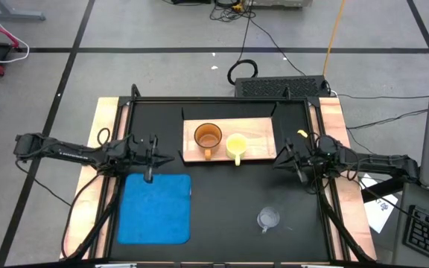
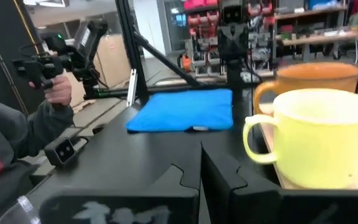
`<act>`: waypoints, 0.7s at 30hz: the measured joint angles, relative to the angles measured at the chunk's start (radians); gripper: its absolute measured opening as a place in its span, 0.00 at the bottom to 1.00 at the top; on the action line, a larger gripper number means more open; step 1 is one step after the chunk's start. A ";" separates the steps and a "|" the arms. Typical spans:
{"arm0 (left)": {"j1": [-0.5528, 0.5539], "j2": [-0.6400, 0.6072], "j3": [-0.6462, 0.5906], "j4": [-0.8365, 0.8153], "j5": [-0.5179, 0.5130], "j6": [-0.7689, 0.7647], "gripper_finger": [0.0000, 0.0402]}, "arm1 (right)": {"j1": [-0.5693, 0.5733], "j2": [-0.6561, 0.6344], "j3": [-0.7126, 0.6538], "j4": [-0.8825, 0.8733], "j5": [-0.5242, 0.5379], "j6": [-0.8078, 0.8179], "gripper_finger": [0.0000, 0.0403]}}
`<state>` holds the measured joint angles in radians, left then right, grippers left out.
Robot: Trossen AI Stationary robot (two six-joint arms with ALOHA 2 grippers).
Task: Stack small to large cups/mugs on shelf
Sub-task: Put the transparent mug on the shelf
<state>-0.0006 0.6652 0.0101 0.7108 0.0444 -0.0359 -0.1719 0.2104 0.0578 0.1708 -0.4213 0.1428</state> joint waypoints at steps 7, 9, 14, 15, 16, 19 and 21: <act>0.000 0.000 0.000 0.003 0.000 0.004 0.03 | 0.007 0.000 0.004 0.153 -0.105 0.034 0.00; 0.000 0.000 0.000 0.001 0.001 0.001 0.02 | 0.014 0.001 0.020 0.145 -0.133 0.051 0.00; 0.000 0.000 0.000 -0.001 0.001 -0.004 0.01 | 0.043 0.003 0.102 0.110 -0.136 0.053 0.00; 0.000 0.000 0.000 -0.001 0.001 -0.004 0.02 | 0.046 0.007 0.121 0.084 -0.137 0.044 0.00; 0.000 0.000 0.000 -0.001 0.001 -0.004 0.03 | 0.051 0.011 0.144 0.056 -0.137 0.033 0.00; 0.000 0.000 0.000 -0.001 0.001 -0.008 0.05 | 0.059 0.019 0.217 -0.028 -0.134 0.005 0.00; 0.000 0.000 0.000 -0.002 0.000 -0.012 0.05 | 0.064 0.034 0.267 -0.095 -0.133 -0.019 0.00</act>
<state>-0.0006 0.6651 0.0101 0.7086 0.0448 -0.0480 -0.1077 0.2446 0.3245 0.0754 -0.5545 0.1242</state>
